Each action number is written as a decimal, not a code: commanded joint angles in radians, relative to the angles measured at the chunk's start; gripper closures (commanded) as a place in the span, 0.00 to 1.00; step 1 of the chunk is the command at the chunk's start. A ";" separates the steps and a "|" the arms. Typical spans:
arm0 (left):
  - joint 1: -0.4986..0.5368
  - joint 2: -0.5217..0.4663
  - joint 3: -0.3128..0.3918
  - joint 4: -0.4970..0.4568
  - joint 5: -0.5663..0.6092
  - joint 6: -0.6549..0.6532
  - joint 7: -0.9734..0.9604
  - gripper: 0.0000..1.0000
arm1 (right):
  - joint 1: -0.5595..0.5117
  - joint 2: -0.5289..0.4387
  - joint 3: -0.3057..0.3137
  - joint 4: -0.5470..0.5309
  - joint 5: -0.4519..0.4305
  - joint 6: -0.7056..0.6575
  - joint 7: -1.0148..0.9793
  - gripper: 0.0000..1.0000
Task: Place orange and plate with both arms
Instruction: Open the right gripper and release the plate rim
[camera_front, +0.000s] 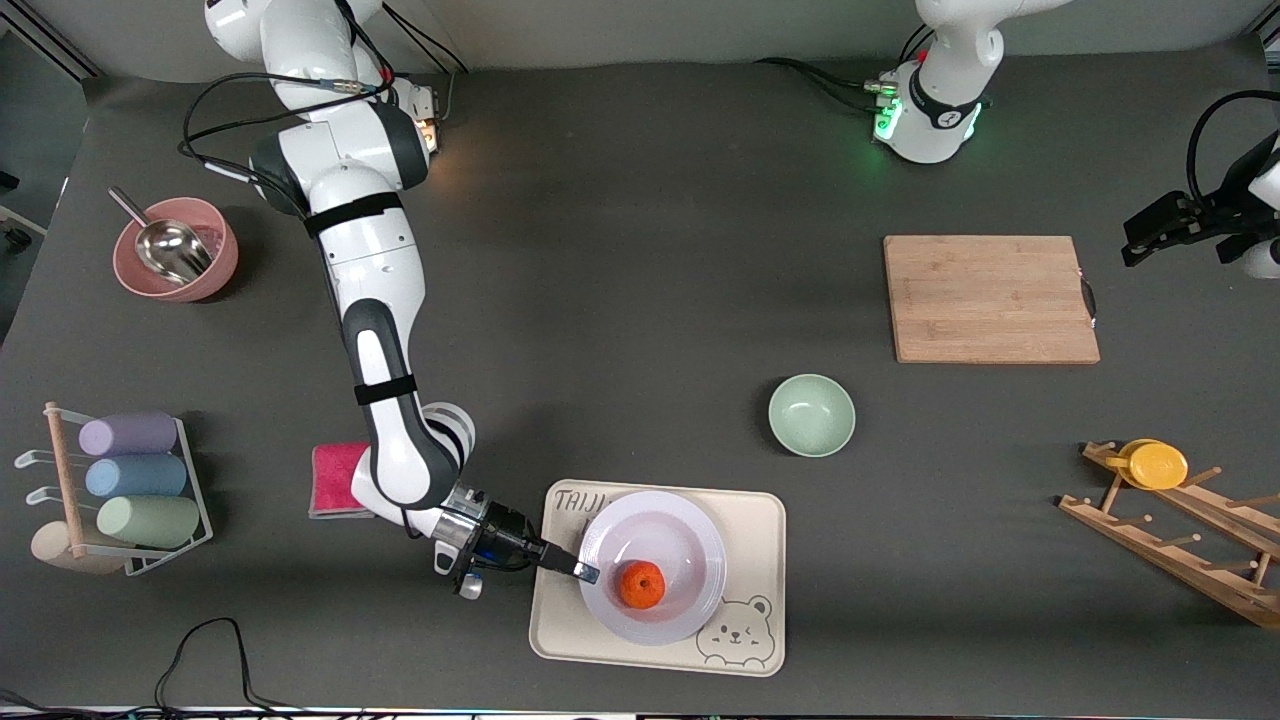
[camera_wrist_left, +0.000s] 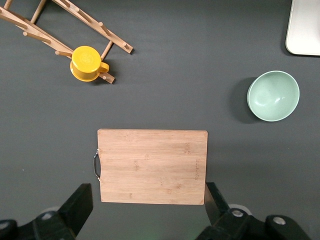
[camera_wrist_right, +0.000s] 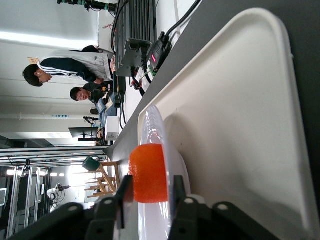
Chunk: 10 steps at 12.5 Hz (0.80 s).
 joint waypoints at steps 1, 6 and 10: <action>-0.005 -0.011 0.000 -0.008 0.004 0.012 -0.013 0.00 | -0.023 0.012 0.013 0.043 0.019 0.008 -0.022 0.00; -0.002 -0.011 0.001 -0.008 0.005 0.014 -0.013 0.00 | -0.051 -0.051 -0.011 0.029 -0.126 0.004 0.033 0.00; -0.004 -0.013 0.001 -0.008 0.008 0.016 -0.011 0.00 | -0.074 -0.190 -0.011 -0.032 -0.483 -0.002 0.254 0.00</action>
